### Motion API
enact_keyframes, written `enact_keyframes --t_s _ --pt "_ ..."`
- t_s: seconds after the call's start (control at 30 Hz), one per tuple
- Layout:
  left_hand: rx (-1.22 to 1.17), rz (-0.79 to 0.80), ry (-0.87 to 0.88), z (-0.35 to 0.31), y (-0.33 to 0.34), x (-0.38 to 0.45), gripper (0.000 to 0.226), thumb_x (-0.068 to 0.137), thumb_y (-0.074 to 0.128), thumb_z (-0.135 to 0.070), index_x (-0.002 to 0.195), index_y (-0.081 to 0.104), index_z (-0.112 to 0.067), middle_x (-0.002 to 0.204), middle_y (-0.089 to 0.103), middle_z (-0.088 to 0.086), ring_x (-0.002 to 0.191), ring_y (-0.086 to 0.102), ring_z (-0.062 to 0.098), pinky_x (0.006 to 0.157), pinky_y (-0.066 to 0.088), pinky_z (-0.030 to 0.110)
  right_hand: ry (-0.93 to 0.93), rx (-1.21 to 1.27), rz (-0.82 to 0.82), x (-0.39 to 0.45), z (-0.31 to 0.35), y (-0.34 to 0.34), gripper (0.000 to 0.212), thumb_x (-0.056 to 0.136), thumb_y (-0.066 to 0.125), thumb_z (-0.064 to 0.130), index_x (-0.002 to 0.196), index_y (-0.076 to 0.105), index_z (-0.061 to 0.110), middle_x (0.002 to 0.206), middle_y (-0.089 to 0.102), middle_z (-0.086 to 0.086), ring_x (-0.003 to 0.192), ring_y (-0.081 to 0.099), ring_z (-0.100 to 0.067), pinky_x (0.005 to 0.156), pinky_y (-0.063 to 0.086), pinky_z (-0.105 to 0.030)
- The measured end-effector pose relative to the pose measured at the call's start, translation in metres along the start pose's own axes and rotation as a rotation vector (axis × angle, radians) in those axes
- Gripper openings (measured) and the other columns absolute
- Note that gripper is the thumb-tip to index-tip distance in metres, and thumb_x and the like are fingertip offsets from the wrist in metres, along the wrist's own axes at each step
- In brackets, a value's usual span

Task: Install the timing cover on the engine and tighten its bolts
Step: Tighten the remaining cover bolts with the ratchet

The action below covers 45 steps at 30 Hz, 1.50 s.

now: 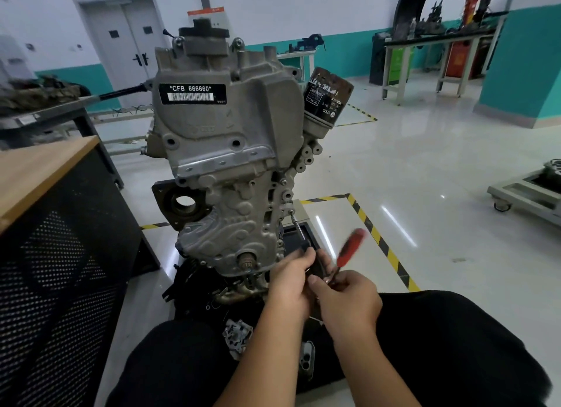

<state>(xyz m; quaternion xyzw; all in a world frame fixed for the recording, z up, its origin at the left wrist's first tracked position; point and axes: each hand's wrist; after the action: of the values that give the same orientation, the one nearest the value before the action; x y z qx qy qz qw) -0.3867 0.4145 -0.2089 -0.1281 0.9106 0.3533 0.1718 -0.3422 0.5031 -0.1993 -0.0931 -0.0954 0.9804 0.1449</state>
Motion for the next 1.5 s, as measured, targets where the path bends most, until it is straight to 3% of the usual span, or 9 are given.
enact_keyframes --t_s 0.2,0.37,0.43,0.6,0.83,0.97,1.13,1.37,1.5 --pt "0.06 0.031 -0.1 -0.008 0.0 -0.005 0.027 0.099 0.062 -0.024 0.106 0.074 0.0 0.095 0.075 0.018 0.046 0.062 0.023 0.038 0.049 0.025 0.553 0.93 0.296 0.0 0.018 -0.007 0.025 0.099 0.067 0.037 0.092 0.074 0.014 0.059 0.062 -0.007 0.038 0.045 -0.008 0.035 0.036 -0.02" --pt "0.081 -0.016 0.081 -0.002 0.004 -0.004 0.011 0.095 0.066 -0.007 0.099 0.074 -0.001 0.09 0.073 0.019 0.066 0.07 0.027 0.054 0.057 0.033 0.015 0.162 0.005 0.007 0.015 -0.013 0.028 0.082 0.084 0.034 0.066 0.065 0.022 0.056 0.065 0.008 0.049 0.061 -0.001 0.042 0.037 -0.009" --pt "0.052 0.003 0.044 -0.002 0.004 -0.005 0.01 0.092 0.069 -0.01 0.095 0.075 -0.003 0.088 0.075 0.016 0.069 0.072 0.026 0.061 0.059 0.034 -0.019 0.25 -0.004 0.004 0.016 -0.006 0.024 0.08 0.085 0.033 0.069 0.066 0.024 0.058 0.066 0.008 0.058 0.062 0.006 0.046 0.04 -0.006" --pt "0.116 0.081 -0.078 -0.006 0.005 -0.008 0.035 0.1 0.06 -0.027 0.076 0.081 -0.015 0.091 0.078 0.009 0.041 0.057 0.015 0.036 0.044 0.021 0.571 1.022 0.307 0.002 0.022 -0.01 0.02 0.101 0.065 0.031 0.097 0.075 0.013 0.064 0.067 -0.009 0.04 0.051 -0.008 0.037 0.041 -0.017" --pt "0.099 0.026 -0.019 -0.002 0.007 -0.008 0.02 0.097 0.066 -0.021 0.086 0.076 -0.008 0.089 0.074 0.016 0.068 0.072 0.026 0.063 0.06 0.035 0.122 0.353 -0.002 0.005 0.014 -0.006 0.024 0.085 0.082 0.034 0.071 0.069 0.02 0.059 0.069 0.004 0.052 0.063 -0.01 0.048 0.05 -0.024" --pt "0.13 0.034 -0.053 -0.004 0.006 -0.014 0.022 0.097 0.066 -0.026 0.094 0.077 -0.007 0.079 0.072 0.014 0.041 0.056 0.016 0.038 0.047 0.022 0.661 1.097 0.322 0.004 0.024 -0.012 0.024 0.099 0.068 0.03 0.109 0.074 0.009 0.063 0.065 -0.011 0.041 0.053 -0.01 0.037 0.043 -0.019" --pt "0.112 0.031 0.054 -0.001 0.012 -0.015 0.022 0.1 0.06 -0.018 0.091 0.074 -0.003 0.085 0.074 0.018 0.069 0.069 0.029 0.066 0.059 0.04 0.144 0.38 0.038 0.007 0.021 -0.013 0.014 0.082 0.084 0.025 0.079 0.075 0.015 0.062 0.071 0.002 0.051 0.064 -0.007 0.046 0.045 -0.015" --pt "0.112 0.047 0.001 -0.002 0.01 -0.013 0.026 0.101 0.059 -0.018 0.116 0.069 0.001 0.07 0.069 0.014 0.042 0.057 0.017 0.037 0.046 0.023 0.627 1.086 0.284 0.009 0.028 -0.021 0.021 0.1 0.066 0.026 0.102 0.068 0.005 0.064 0.065 -0.013 0.041 0.056 -0.009 0.036 0.044 -0.017" --pt "0.05 0.084 0.029 0.002 0.014 -0.014 0.024 0.103 0.054 -0.015 0.095 0.075 -0.006 0.087 0.076 0.019 0.062 0.07 0.027 0.053 0.055 0.032 -0.012 0.149 0.034 0.015 0.018 -0.022 0.017 0.087 0.08 0.026 0.075 0.072 0.016 0.061 0.069 0.002 0.056 0.067 -0.014 0.05 0.048 -0.022"
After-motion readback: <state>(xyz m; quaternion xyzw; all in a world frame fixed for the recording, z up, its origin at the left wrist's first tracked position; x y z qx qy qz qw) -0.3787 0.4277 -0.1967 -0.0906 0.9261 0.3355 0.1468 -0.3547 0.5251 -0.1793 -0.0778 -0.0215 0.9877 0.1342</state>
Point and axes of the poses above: each hand's wrist, its own x-axis towards the middle knuckle, its own y-axis out of the palm, z = x × y
